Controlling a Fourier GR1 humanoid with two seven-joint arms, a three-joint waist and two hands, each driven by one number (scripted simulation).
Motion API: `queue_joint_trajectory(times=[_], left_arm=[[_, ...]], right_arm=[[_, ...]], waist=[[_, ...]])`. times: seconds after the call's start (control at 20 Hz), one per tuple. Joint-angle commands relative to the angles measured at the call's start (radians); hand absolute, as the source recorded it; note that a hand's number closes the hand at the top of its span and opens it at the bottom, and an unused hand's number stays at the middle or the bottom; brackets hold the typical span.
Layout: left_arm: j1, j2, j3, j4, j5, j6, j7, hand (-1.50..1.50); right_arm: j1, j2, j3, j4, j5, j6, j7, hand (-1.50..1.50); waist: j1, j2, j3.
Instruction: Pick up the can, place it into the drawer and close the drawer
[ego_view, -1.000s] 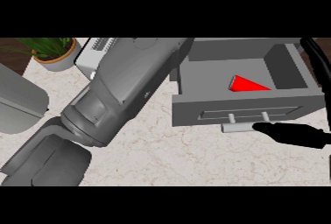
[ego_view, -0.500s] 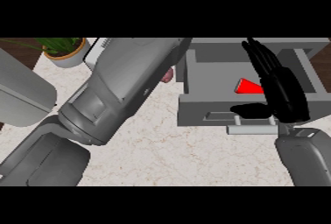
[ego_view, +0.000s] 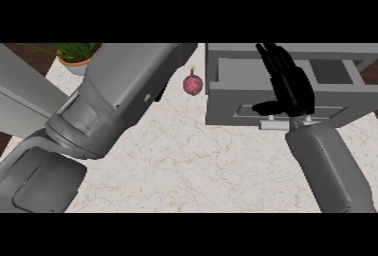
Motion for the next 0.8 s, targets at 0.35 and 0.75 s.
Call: queue_joint_trajectory(times=[0.35,0.75], left_arm=[[0.074,0.076,-0.013,-0.118,-0.032,-0.022,0.089,-1.5],[0.161,0.143,-0.029,-0.239,-0.042,-0.072,0.134,-1.5]], right_arm=[[-0.286,0.061,-0.102,0.46,0.117,-0.307,0.003,-1.5],[-0.453,0.035,-0.149,0.693,0.148,-0.403,-0.014,-1.5]], waist=[[0.041,-0.002,0.0],[0.083,0.003,-0.001]])
